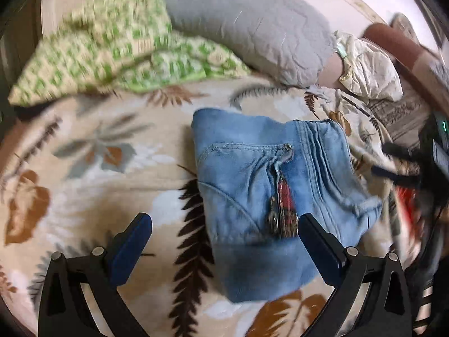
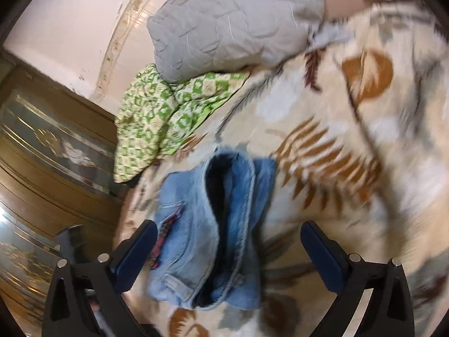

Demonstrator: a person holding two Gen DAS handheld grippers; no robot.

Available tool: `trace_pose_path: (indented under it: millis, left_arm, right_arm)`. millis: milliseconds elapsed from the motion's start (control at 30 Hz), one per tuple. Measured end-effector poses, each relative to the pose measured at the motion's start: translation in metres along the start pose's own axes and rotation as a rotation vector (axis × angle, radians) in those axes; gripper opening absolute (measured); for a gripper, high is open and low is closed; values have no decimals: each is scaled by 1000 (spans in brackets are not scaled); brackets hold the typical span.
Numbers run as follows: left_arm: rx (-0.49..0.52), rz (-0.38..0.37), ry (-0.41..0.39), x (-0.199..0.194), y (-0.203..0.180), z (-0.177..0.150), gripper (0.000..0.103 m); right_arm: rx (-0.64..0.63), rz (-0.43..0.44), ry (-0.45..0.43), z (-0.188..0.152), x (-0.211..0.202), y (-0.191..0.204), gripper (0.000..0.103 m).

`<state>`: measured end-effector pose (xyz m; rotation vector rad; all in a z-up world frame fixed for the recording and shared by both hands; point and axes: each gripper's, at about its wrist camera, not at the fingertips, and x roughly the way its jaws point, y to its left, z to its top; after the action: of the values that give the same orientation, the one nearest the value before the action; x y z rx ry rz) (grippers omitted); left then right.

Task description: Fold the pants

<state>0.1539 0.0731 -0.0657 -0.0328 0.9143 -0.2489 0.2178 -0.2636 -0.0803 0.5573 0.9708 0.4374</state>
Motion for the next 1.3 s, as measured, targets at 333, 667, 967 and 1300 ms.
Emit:
trace_pose_path:
  millis: [333, 667, 967, 1300]
  left_arm:
    - [396, 215, -172, -3, -55, -66, 103]
    - [529, 232, -98, 33, -62, -74, 43]
    - [547, 224, -72, 36, -60, -84, 6]
    - [498, 197, -77, 27, -58, -86, 43]
  right_arm:
    - [-177, -72, 153, 27, 35, 51, 103]
    - [-194, -119, 260, 32, 85, 71, 68]
    - [-188, -148, 171, 46, 77, 48, 6]
    - [-130, -81, 178, 45, 73, 34, 9]
